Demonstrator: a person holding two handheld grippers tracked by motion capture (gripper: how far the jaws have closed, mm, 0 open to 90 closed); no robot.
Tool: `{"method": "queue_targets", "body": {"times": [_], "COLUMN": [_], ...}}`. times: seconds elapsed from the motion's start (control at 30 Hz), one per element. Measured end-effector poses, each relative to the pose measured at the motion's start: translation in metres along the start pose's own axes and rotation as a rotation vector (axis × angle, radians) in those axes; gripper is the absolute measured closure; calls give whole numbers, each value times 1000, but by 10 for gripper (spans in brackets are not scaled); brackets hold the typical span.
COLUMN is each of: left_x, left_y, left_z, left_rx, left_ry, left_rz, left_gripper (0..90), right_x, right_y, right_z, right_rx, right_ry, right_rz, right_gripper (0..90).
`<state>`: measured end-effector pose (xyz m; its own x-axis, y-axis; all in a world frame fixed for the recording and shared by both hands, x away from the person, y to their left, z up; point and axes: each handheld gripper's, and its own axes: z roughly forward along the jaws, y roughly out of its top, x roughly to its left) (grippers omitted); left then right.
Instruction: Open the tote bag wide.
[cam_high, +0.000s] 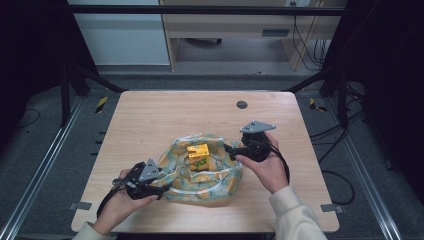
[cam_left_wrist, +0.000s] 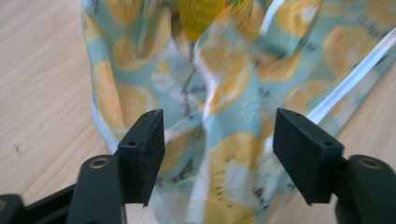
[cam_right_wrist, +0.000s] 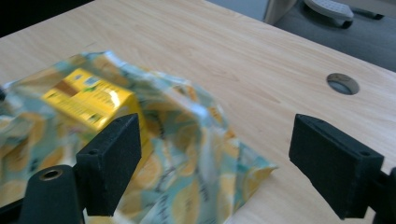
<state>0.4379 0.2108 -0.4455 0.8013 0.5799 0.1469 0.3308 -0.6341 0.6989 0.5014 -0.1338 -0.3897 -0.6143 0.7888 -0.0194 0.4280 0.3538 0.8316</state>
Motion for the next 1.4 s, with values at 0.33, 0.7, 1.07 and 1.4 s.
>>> {"method": "queue_targets", "body": {"times": [0.33, 0.7, 1.07, 1.4], "left_x": [13, 59, 82, 73], "left_y": [18, 38, 38, 43], "left_z": [-16, 6, 50, 62], "left_rx": [-35, 26, 90, 114], "left_ry": [21, 116, 99, 66], "left_rz": [-32, -65, -94, -68], "left_gripper": [277, 322, 595, 874], "right_x": [28, 35, 42, 39], "right_y": [-39, -62, -83, -90], "right_z": [-12, -15, 9, 11], "right_rx": [48, 73, 192, 239], "right_ry": [36, 18, 71, 125], "right_rz": [-21, 0, 8, -37], "right_gripper": [171, 132, 285, 870]}}
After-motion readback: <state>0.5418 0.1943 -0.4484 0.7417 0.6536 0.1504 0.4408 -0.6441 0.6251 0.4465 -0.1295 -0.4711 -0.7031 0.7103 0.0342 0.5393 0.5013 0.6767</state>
